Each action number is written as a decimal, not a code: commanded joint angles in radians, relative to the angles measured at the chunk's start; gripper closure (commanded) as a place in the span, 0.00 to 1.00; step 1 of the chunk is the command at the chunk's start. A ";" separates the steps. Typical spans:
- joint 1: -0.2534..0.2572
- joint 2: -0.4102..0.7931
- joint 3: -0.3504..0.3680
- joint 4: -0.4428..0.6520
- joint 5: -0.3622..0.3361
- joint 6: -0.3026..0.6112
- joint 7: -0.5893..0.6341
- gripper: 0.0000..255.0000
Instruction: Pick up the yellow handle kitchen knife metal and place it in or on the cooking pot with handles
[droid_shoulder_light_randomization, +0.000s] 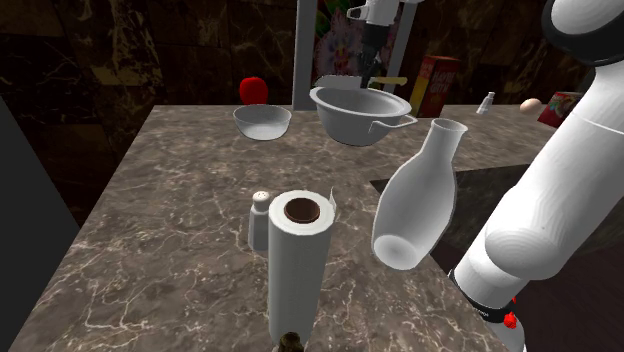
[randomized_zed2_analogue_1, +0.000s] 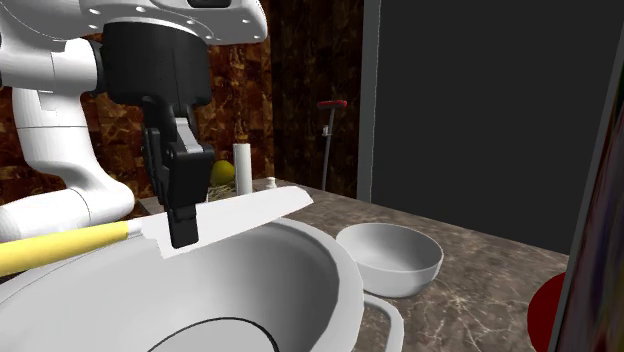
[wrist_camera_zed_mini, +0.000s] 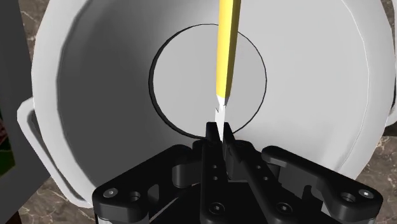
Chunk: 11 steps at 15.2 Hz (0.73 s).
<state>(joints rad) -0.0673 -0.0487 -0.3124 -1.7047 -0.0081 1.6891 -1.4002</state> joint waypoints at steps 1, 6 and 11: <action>0.001 -0.007 0.001 -0.038 -0.002 0.032 0.002 1.00; 0.001 -0.010 0.001 -0.070 -0.003 0.062 0.003 1.00; 0.001 -0.010 0.001 -0.070 -0.003 0.061 0.003 1.00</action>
<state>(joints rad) -0.0666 -0.0583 -0.3112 -1.7748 -0.0110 1.7505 -1.3974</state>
